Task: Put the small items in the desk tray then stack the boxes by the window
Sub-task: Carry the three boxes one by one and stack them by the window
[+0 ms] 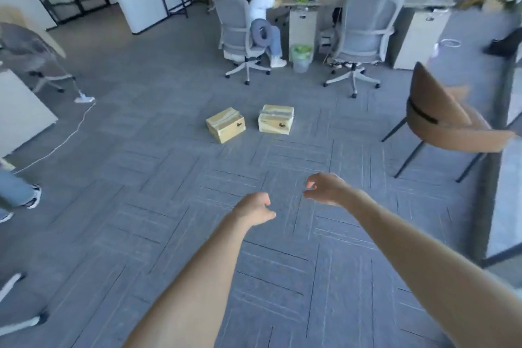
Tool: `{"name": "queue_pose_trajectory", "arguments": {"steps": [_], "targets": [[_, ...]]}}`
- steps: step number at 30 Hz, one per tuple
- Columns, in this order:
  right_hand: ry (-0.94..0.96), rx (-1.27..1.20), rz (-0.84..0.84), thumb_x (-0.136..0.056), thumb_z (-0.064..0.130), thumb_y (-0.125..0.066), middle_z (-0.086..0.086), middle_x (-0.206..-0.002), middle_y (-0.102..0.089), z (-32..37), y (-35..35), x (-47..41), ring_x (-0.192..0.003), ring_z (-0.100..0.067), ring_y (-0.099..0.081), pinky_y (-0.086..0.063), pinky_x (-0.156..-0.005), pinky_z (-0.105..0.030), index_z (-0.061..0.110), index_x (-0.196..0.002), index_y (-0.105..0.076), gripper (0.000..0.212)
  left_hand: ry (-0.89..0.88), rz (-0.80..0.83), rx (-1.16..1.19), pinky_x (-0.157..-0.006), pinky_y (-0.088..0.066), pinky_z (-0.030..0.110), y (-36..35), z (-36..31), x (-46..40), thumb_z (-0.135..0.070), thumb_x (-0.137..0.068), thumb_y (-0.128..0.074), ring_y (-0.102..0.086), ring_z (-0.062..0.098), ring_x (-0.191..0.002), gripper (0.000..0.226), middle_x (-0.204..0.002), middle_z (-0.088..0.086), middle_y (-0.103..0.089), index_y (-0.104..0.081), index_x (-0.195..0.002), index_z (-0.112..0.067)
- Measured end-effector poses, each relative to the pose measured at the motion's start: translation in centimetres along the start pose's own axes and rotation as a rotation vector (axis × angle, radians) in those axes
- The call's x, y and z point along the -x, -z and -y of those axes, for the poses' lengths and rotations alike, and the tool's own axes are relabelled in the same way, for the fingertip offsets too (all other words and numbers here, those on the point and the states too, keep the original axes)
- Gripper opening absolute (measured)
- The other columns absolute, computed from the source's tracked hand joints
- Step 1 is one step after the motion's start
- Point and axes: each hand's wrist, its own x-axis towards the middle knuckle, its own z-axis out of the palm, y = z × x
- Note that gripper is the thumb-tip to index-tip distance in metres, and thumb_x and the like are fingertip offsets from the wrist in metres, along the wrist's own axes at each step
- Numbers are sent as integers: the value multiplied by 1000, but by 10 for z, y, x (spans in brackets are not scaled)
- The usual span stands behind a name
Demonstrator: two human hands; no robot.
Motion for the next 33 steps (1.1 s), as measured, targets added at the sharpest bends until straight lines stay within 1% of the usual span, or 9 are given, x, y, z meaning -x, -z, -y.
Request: {"name": "queue_pose_trajectory", "arguments": {"steps": [3,6,9,13,18,21,25,28,33], "targets": [[-29,-27,10,-95,32,-56,-6,-132,-65,-18,22,-49,-125,-27,-56,-50,-100,-37,17,-132,-62,40,-20,25,-44,-99,-47,34,18,-18,-62,-35,-86,-67,-58,22,-116,44,-130,5,-59,-58,-126,-18],[-40,-44,2,-95,33,-58,-4,-131,-65,-27,40,-110,-122,-26,-59,-49,-99,-34,20,-131,-63,38,-51,38,-58,-99,-47,35,41,-28,-131,-34,-88,-66,-57,22,-117,44,-131,4,-58,-57,-128,-18],[-63,-64,-4,-94,34,-60,-6,-130,-66,-28,62,-184,-120,-26,-59,-51,-98,-37,22,-132,-62,40,-82,50,-60,-98,-47,36,75,-33,-208,-33,-90,-65,-57,22,-118,44,-133,4,-57,-56,-131,-18],[-98,-112,-20,-94,34,-60,-7,-126,-66,-14,102,-298,-114,-26,-61,-53,-89,-36,21,-128,-64,37,-85,40,-36,-94,-49,36,141,-31,-322,-35,-88,-66,-59,22,-111,43,-131,4,-57,-56,-128,-20],[-140,-140,-12,-95,33,-60,-8,-127,-68,6,158,-422,-123,-26,-58,-49,-101,-38,18,-128,-65,36,-75,45,-54,-92,-47,33,232,-32,-449,-34,-90,-65,-57,23,-116,42,-131,4,-57,-56,-128,-18],[-152,-177,-12,-95,33,-61,-7,-129,-67,9,189,-487,-122,-26,-59,-47,-102,-36,17,-127,-65,36,-75,47,-64,-86,-45,31,275,-38,-514,-33,-90,-66,-58,22,-114,41,-129,4,-58,-57,-127,-17],[-175,-186,2,-95,32,-61,-6,-129,-67,4,228,-575,-123,-25,-58,-46,-101,-33,18,-128,-65,36,-69,59,-86,-91,-46,32,319,-50,-598,-33,-91,-65,-57,22,-116,41,-129,4,-58,-56,-128,-17],[-171,-186,12,-95,33,-61,-5,-131,-66,-6,260,-651,-124,-26,-58,-47,-103,-36,18,-129,-64,38,-59,58,-95,-92,-46,32,351,-64,-667,-32,-91,-64,-57,22,-117,42,-130,3,-58,-55,-129,-17],[-134,-183,13,-95,31,-61,-8,-126,-69,-14,322,-782,-117,-27,-63,-51,-101,-41,17,-127,-65,36,-46,4,-121,-87,-45,31,411,-97,-781,-29,-91,-63,-58,24,-114,39,-130,4,-58,-55,-128,-17]]}}
